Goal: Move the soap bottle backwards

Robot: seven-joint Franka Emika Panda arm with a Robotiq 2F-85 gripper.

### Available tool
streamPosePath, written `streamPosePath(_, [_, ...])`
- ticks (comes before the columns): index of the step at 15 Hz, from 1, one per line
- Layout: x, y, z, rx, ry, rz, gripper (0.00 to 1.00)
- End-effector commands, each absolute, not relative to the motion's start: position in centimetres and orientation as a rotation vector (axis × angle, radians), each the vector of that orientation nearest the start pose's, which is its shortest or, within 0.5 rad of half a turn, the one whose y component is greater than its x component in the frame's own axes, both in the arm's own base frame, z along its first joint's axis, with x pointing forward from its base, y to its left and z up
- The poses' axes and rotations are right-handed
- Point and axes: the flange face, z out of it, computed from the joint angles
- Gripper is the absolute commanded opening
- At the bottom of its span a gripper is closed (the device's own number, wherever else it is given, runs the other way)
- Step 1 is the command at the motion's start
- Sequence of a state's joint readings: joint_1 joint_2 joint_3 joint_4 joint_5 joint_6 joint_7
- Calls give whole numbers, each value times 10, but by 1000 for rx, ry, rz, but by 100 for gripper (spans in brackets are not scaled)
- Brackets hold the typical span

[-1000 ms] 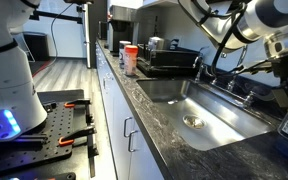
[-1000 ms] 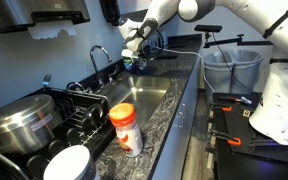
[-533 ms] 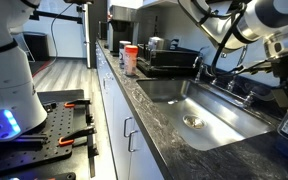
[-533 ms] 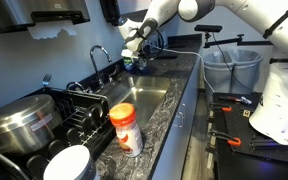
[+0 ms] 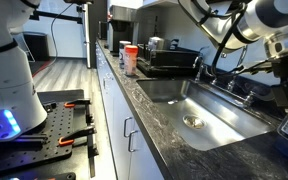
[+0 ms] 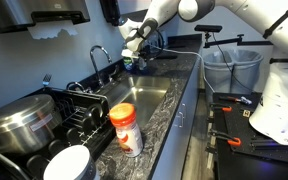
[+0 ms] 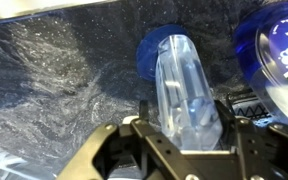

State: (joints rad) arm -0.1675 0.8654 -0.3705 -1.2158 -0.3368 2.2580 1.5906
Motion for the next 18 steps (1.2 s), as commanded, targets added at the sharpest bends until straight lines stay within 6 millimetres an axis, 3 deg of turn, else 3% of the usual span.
streamPosePath(1, [705, -331, 310, -2165, 2635, -793, 81])
streamPosePath(5, [705, -330, 310, -2165, 2633, -795, 100])
streamPosePath(12, [706, -326, 315, -2164, 2619, -809, 100])
streamPosePath(18, [715, -305, 315, -2187, 2571, -806, 100])
